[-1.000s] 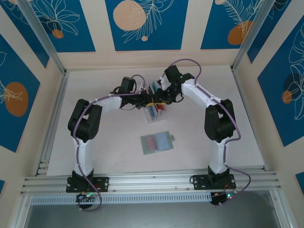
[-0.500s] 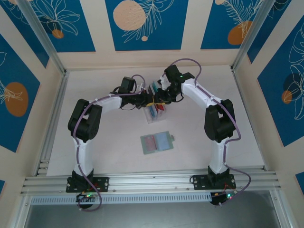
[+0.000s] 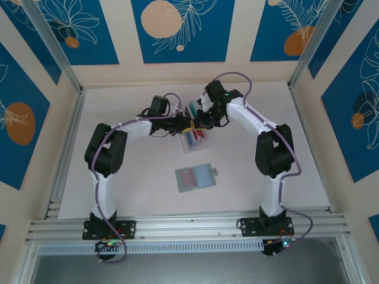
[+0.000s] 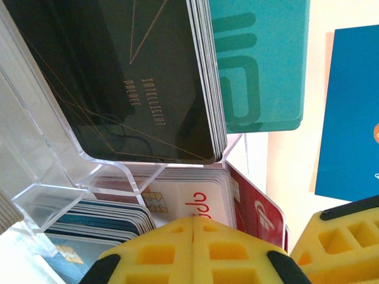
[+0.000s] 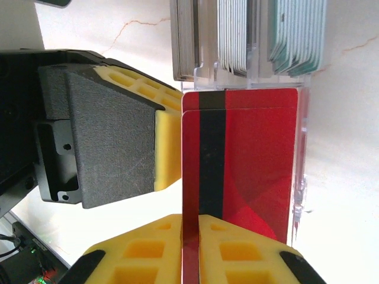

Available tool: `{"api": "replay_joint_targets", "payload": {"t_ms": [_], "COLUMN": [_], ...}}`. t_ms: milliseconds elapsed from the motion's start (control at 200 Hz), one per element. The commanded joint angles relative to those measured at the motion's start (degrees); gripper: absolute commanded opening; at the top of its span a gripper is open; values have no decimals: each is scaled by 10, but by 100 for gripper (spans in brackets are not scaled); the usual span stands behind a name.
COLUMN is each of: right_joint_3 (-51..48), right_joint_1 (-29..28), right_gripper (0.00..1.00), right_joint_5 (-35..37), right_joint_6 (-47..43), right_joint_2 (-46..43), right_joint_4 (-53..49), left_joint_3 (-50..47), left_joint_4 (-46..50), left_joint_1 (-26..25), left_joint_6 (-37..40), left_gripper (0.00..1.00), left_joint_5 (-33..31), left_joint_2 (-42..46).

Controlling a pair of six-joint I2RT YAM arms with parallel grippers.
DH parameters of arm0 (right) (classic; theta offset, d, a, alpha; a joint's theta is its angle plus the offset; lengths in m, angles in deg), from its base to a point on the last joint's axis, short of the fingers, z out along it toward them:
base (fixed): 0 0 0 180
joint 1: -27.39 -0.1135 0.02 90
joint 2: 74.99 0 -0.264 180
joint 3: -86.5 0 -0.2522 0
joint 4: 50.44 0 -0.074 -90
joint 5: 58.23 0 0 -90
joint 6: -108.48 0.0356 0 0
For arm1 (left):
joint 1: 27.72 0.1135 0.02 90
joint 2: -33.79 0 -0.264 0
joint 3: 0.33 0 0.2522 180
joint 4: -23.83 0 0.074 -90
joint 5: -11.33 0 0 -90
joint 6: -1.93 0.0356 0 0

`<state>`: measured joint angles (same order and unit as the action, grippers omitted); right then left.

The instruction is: Put the credit cards into the card holder

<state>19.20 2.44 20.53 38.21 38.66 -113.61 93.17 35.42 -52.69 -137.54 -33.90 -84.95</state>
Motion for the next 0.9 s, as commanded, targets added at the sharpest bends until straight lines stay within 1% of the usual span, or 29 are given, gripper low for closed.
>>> {"api": "replay_joint_targets", "payload": {"t_ms": [0,135,360,625,895], "right_joint_3": [19,22,31,38,34], "right_joint_1": [0,5,14,25,30], "right_gripper": [12,8,4,1,0], "right_joint_5": [3,13,30,71,65], "right_joint_6": [-1,-1,-1,3,6], "right_joint_2": [-28,-32,-33,-30,-46], "right_joint_4": [-24,-34,-48,-68,-61], "left_joint_3": [-5,-6,-4,-2,0], "left_joint_4": [-22,-21,-19,-14,-10], "left_joint_1": [2,2,3,4,5], "left_joint_6": [-2,-2,0,2,4], "left_gripper": [5,5,5,5,5], "left_joint_5": [8,8,8,8,8], "left_joint_2": [-10,-10,-12,-14,-13]}}
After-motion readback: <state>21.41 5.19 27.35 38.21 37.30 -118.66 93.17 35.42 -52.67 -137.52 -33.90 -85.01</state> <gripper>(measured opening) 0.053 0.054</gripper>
